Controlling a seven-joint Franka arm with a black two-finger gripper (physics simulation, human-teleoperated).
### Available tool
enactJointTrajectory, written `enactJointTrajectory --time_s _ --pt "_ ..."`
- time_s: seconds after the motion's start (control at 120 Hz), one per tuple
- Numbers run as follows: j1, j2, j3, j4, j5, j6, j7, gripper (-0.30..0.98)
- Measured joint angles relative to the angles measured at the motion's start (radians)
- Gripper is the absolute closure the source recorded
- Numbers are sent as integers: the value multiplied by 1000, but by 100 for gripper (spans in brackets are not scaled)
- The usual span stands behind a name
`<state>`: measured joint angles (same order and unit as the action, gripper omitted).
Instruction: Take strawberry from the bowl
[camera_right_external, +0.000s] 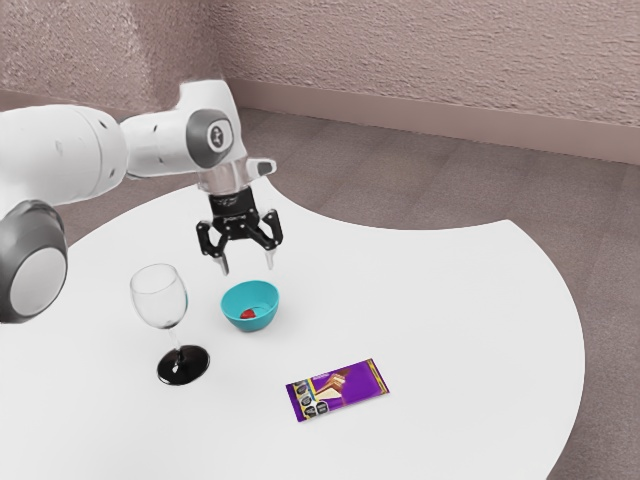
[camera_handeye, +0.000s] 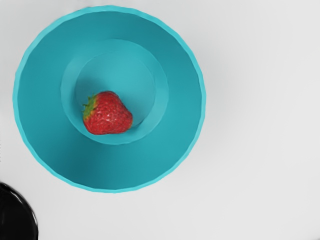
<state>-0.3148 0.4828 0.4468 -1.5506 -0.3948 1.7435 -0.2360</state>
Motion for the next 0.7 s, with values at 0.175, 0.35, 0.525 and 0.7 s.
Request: enactJointTrajectory --time_s 0.175,0.35,0.525,0.7 --pt "0 18 5 -36 -12 66 -152 10" --pt "0 46 6 -56 -43 107 -294 18" --pt "-7 38 3 -130 -39 195 -395 24" --pt "-7 56 2 -135 -26 267 -466 31"
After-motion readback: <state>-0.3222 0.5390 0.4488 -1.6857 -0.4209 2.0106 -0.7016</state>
